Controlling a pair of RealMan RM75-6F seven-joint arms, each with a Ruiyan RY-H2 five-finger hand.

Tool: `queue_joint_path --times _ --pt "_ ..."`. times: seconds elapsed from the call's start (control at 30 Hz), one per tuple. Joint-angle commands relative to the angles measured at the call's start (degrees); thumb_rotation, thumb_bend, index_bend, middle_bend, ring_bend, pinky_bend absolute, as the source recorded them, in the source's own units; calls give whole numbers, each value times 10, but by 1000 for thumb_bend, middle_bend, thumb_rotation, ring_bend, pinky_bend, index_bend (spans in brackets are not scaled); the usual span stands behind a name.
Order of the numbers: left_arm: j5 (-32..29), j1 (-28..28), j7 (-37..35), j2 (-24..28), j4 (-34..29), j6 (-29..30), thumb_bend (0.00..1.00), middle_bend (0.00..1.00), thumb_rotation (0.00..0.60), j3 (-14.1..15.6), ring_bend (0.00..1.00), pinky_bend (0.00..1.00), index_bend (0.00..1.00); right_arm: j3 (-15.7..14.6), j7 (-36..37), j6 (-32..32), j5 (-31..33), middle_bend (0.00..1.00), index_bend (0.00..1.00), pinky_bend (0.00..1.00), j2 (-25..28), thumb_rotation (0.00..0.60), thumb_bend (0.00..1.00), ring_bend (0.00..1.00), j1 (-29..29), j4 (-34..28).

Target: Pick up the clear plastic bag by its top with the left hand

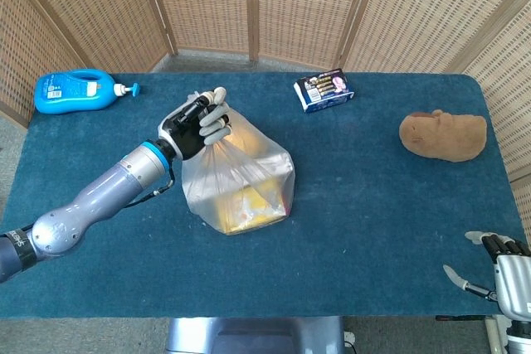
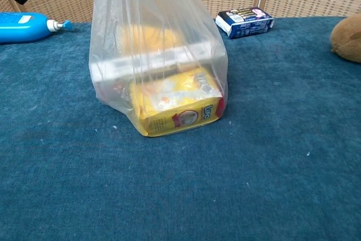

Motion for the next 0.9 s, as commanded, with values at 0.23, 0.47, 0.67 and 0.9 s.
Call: queue_joint_path --times 0.23,0.47,0.67,0.9 --pt "-1 12 -3 1 -3 -6 797 942 427 -34 1000 951 853 0 2 0 1 412 339 321 0 275 218 373 0 2" --pt "-13 7 -7 14 -11 -1 785 942 431 -68 1000 951 853 0 5 -1 2 412 339 321 -1 276 218 373 0 3" --pt "-38 -21 -6 31 -7 5 774 942 431 -80 1000 951 853 0 4 0 0 412 339 321 0 275 218 373 0 1" --pt "-68 -50 -8 45 -4 9 767 942 428 -84 1000 951 853 -1 11 0 2 412 339 321 -2 274 219 373 -2 5"
